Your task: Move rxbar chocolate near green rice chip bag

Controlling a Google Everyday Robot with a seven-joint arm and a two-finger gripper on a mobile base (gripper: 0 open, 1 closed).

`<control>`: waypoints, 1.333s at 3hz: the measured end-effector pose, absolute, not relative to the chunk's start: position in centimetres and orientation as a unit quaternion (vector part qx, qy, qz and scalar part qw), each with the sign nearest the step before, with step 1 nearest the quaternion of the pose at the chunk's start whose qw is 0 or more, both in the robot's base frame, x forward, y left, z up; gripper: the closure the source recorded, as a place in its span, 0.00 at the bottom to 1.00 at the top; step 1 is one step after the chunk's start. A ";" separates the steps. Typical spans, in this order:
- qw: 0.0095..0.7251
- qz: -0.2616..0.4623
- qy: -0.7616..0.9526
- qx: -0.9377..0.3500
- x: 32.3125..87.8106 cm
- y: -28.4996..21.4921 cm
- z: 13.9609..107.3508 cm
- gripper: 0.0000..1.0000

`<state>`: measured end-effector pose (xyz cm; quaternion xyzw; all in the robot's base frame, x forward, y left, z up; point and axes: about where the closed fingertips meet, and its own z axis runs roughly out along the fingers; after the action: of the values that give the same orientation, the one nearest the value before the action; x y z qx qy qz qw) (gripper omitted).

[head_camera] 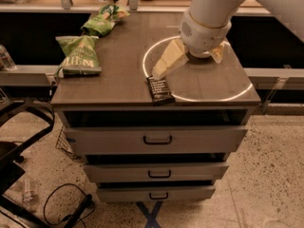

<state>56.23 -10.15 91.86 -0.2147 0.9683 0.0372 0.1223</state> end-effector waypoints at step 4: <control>-0.008 -0.028 0.999 -0.018 59.8 -6.9 84.6 0.00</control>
Offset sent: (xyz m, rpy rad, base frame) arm 0.0283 0.0026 -0.0627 -0.3270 0.3811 -0.4161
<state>59.84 -6.87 84.64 -0.0180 0.9994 -0.0278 -0.0078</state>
